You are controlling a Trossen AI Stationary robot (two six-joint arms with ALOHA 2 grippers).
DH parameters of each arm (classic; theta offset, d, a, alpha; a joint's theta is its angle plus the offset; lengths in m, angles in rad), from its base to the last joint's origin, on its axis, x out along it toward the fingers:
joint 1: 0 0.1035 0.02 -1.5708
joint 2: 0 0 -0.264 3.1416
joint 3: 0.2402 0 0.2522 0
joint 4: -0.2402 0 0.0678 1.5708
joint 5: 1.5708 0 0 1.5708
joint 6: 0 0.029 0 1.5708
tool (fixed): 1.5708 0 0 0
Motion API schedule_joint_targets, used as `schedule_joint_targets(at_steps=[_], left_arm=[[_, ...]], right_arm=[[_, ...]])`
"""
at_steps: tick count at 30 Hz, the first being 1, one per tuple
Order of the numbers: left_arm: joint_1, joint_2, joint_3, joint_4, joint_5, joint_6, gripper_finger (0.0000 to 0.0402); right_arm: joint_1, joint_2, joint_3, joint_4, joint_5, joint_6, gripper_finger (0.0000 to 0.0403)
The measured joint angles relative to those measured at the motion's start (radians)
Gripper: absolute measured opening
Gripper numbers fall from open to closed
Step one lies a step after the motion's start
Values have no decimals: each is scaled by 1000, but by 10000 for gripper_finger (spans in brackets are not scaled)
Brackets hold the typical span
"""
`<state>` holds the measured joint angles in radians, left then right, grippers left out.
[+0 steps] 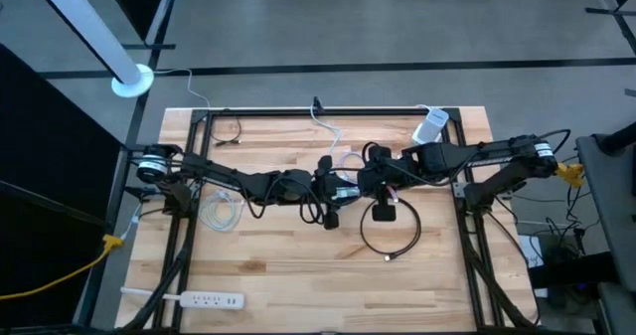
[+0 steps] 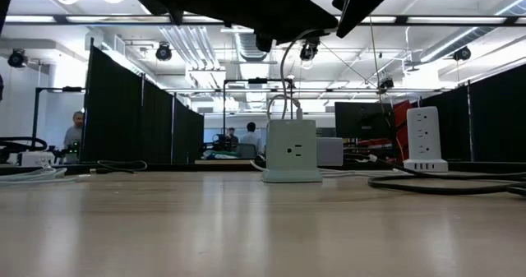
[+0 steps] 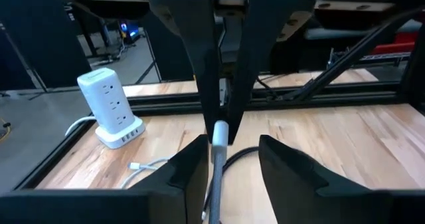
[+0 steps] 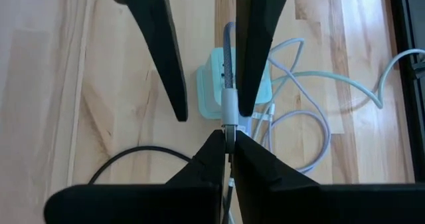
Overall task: Insert USB
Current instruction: Insert the violet USB cable into the top white outlet
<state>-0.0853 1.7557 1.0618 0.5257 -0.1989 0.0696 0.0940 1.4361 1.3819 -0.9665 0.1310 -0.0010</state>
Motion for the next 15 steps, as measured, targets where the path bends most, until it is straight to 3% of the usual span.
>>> schedule_joint_targets(at_steps=[15], left_arm=[[5, -4, 0, 6, -2, 15, 73]], right_arm=[[0, 0, 0, -2, -1, 0, 4]])
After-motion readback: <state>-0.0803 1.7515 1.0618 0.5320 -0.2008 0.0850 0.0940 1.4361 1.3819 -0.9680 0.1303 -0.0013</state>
